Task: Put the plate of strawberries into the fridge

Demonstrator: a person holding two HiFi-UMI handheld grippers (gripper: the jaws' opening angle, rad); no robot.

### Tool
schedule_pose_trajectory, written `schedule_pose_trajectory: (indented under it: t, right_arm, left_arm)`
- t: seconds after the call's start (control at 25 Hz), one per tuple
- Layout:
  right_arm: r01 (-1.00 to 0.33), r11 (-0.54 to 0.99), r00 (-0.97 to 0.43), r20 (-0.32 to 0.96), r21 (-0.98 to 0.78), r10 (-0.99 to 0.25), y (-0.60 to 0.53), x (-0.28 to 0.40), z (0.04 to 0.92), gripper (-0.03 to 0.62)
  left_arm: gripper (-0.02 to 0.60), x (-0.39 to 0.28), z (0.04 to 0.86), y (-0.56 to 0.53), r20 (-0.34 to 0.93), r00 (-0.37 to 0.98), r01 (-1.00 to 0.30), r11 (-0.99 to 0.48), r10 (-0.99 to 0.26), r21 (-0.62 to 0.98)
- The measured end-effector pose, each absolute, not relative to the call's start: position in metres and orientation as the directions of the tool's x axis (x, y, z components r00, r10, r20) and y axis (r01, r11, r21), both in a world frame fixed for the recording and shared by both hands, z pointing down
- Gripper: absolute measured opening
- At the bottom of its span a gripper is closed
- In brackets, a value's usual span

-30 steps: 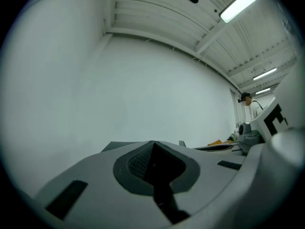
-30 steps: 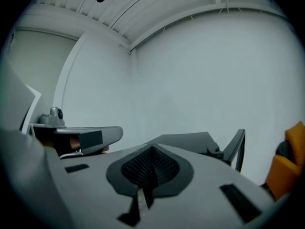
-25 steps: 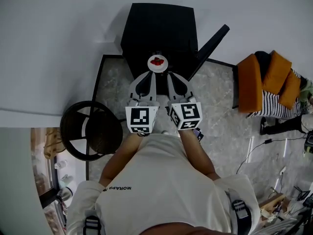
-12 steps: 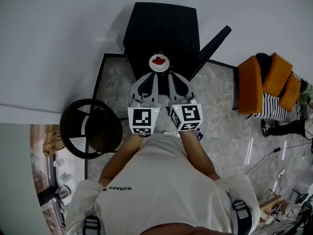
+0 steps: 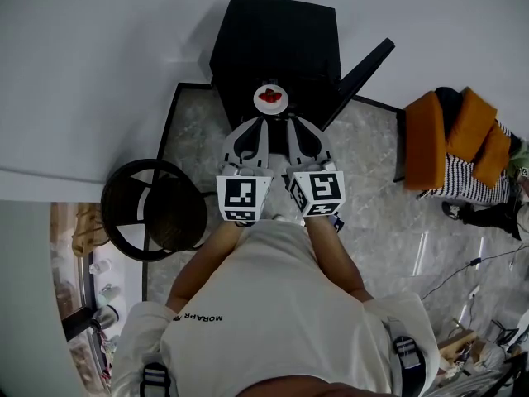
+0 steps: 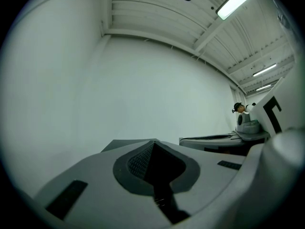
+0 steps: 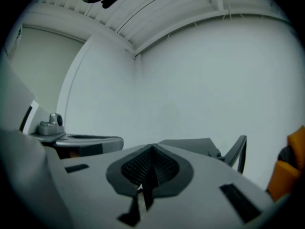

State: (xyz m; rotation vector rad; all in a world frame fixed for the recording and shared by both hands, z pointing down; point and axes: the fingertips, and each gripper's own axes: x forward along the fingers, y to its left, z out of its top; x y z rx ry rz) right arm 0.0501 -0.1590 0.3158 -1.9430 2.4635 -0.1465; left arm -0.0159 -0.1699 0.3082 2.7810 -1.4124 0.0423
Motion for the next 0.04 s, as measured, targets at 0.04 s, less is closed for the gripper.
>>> schedule_pose_trajectory:
  t: [0.04]
  right_arm:
    - [-0.97,0.231,-0.235,0.057,-0.073,-0.97,-0.1589,0.0505,0.3162,0.011]
  left_arm:
    - [0.0,-0.0154,0.3083,-0.1698,0.034,0.589,-0.808,-0.589,-0.807,0.008]
